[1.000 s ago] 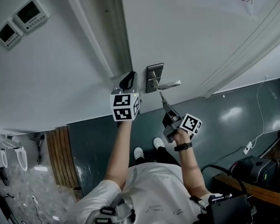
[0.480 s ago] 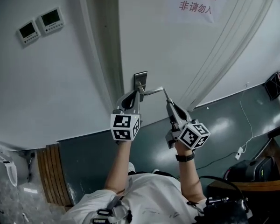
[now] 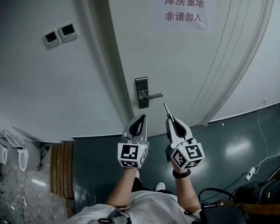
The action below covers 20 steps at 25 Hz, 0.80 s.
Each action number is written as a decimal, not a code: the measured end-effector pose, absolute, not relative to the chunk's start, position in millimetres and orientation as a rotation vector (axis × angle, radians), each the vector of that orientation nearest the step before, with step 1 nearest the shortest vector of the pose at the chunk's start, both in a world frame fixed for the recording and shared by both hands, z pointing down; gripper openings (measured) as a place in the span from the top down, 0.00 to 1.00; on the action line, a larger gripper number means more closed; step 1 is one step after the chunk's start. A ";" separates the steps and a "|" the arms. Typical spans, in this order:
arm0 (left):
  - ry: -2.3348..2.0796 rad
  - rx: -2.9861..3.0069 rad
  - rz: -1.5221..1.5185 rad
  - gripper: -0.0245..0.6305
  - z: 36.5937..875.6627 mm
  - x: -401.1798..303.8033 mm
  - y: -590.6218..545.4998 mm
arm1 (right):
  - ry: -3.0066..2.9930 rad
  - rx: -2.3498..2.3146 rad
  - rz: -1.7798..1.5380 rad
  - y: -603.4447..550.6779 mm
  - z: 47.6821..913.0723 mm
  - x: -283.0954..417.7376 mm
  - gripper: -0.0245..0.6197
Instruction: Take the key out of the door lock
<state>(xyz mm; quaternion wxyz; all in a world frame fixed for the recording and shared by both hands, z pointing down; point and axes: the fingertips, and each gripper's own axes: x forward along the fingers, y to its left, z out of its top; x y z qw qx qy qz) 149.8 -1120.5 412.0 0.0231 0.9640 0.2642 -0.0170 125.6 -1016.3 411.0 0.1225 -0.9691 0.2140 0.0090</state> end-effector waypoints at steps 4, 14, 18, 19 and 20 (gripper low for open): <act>0.773 3.011 -0.060 0.96 409.9 131.7 -1124.9 | 0.704 -2.829 0.041 -1033.2 408.1 112.3 0.92; 0.765 3.032 -0.142 0.96 384.7 116.3 -1152.4 | 0.757 -2.848 0.185 -1065.8 372.9 111.7 0.92; 0.768 3.018 -0.209 0.96 371.0 122.2 -1168.9 | 0.787 -2.849 0.223 -1092.2 365.8 115.0 0.92; 0.772 3.020 -0.215 0.96 369.7 123.8 -1171.5 | 0.795 -2.850 0.229 -1097.9 364.6 114.9 0.92; 0.773 3.020 -0.218 0.96 369.0 124.7 -1174.3 | 0.803 -2.852 0.234 -1102.8 363.2 115.0 0.92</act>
